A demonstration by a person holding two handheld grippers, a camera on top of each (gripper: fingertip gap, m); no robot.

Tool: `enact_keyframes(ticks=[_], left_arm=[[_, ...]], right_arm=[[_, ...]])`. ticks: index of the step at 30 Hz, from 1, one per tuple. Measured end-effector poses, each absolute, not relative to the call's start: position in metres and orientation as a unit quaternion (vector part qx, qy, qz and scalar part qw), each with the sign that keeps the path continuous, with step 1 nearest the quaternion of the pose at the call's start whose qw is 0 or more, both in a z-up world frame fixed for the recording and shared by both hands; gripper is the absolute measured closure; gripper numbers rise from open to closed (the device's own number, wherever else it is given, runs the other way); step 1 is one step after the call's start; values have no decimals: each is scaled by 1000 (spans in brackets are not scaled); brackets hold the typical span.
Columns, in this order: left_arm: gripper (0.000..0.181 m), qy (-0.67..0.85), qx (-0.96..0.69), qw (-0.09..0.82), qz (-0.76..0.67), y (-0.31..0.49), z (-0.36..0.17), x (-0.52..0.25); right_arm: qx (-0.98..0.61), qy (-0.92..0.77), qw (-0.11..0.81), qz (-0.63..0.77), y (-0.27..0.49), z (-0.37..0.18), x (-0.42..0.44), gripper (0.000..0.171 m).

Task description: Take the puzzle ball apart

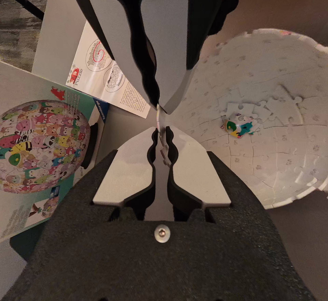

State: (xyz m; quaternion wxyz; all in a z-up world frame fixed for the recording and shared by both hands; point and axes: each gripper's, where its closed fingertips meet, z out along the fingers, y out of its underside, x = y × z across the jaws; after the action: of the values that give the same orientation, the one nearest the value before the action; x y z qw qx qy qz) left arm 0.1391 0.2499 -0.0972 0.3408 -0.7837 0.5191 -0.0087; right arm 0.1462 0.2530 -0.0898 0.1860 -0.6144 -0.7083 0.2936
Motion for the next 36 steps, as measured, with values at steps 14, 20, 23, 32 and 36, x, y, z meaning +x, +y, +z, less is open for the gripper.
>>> enact_keyframes(ticks=[14,20,23,32,36], left_arm=[[173,565,-750,342,32,247,-97,136],[162,510,-775,373,-22,251,-75,129],[159,477,-784,390,-67,246,-55,116],[153,452,-801,361,-154,236,-64,117],[154,462,-810,335,-136,234,-78,120]], right_arm=[[-612,-709,188,296,253,-89,143,164],[-602,-713,213,289,257,-84,145,163],[-606,-707,204,303,255,-84,149,162],[-596,-702,230,314,254,-73,139,147],[-591,-725,205,289,248,-86,134,148]])
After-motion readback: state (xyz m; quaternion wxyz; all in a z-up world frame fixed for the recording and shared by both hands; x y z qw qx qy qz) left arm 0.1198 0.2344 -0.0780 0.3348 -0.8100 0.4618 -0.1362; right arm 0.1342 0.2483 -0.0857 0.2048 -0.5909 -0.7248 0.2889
